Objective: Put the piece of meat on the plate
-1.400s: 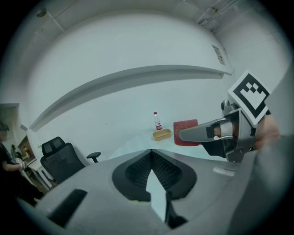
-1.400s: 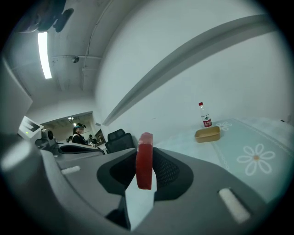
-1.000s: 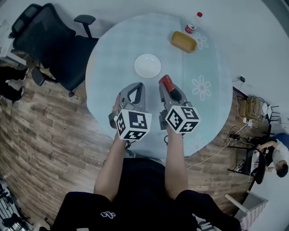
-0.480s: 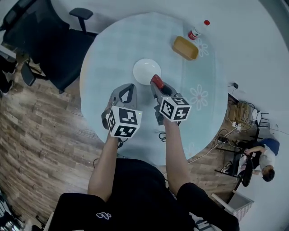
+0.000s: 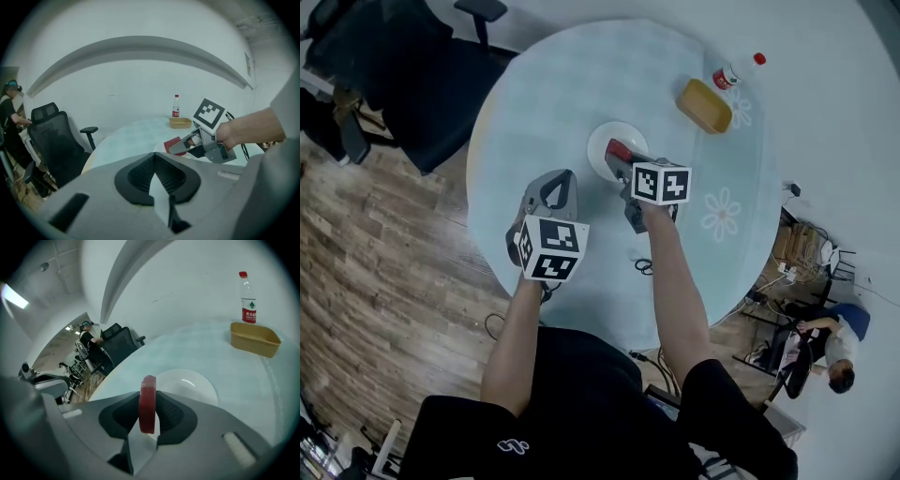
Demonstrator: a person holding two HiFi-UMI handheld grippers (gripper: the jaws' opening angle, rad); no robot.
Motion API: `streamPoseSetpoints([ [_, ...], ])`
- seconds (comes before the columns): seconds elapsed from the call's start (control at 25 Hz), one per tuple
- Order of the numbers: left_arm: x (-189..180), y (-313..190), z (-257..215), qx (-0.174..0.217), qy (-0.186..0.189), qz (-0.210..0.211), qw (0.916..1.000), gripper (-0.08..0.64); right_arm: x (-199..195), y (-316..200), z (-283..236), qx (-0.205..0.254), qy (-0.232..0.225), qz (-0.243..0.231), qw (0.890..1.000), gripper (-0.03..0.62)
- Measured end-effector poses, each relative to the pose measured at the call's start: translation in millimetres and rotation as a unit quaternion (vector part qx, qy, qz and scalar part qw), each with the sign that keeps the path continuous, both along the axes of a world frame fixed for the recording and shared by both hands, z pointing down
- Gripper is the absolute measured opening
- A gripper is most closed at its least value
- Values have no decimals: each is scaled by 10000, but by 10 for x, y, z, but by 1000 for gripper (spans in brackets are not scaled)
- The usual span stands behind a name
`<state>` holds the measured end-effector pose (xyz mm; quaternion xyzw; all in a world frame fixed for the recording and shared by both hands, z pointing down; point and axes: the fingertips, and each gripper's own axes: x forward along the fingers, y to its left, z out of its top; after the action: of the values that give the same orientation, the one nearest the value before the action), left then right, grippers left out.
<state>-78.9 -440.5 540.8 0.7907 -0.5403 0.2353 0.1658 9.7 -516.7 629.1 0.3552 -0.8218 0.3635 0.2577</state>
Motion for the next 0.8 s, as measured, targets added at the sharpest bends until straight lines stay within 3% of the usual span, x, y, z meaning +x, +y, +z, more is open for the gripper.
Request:
streamPoseSetpoints([
  [0.24, -31, -35, 52, -50, -1, -64, 10000, 3, -49, -93, 182, -494, -306, 54, 9983, 103],
  [0.4, -50, -9, 41, -49, -21, -125, 9999, 3, 82, -171, 263, -576, -379, 488, 9964, 132],
  [0.6, -65, 49, -63, 36, -22, -151, 9999, 3, 305, -166, 304, -146, 401, 607, 9972, 219],
  [0.8, -114, 151, -222, 174, -30, -211, 9996, 3, 425, -111, 117, 268, 349, 941, 9946, 235],
])
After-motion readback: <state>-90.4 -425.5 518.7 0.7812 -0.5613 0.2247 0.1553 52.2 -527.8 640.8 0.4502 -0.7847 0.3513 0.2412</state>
